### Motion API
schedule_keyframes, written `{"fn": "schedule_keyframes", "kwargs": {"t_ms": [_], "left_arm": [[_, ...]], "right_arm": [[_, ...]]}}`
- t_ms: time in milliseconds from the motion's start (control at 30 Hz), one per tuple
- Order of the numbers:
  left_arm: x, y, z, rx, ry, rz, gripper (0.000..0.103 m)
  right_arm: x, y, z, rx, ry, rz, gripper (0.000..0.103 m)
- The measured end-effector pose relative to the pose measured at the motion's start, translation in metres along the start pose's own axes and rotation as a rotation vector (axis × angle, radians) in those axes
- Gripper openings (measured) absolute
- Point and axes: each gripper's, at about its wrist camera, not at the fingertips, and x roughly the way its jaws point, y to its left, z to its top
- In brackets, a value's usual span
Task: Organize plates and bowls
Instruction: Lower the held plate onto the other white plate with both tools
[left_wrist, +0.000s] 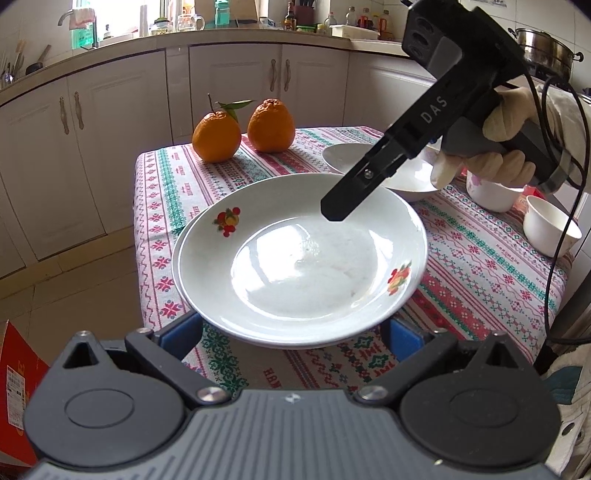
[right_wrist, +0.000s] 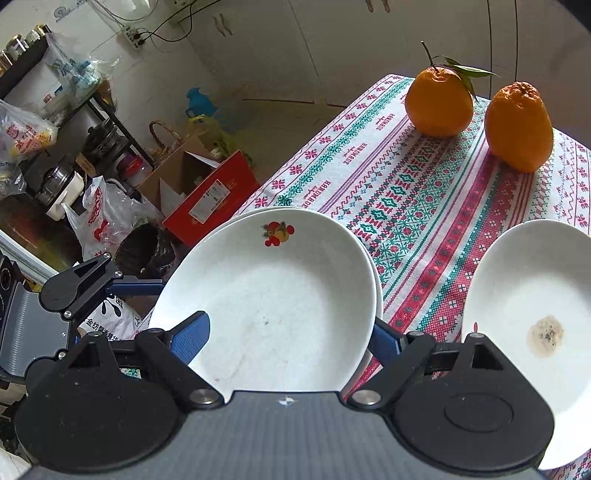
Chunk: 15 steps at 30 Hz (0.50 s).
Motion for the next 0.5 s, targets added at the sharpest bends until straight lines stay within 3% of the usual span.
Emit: {"fn": "schedule_keyframes", "kwargs": {"t_ms": [500], "left_arm": [[0.000, -0.004, -0.001, 0.035, -0.003, 0.018, 0.102]], "right_arm": [[0.000, 0.022, -0.022, -0.067, -0.038, -0.135, 0.093]]}}
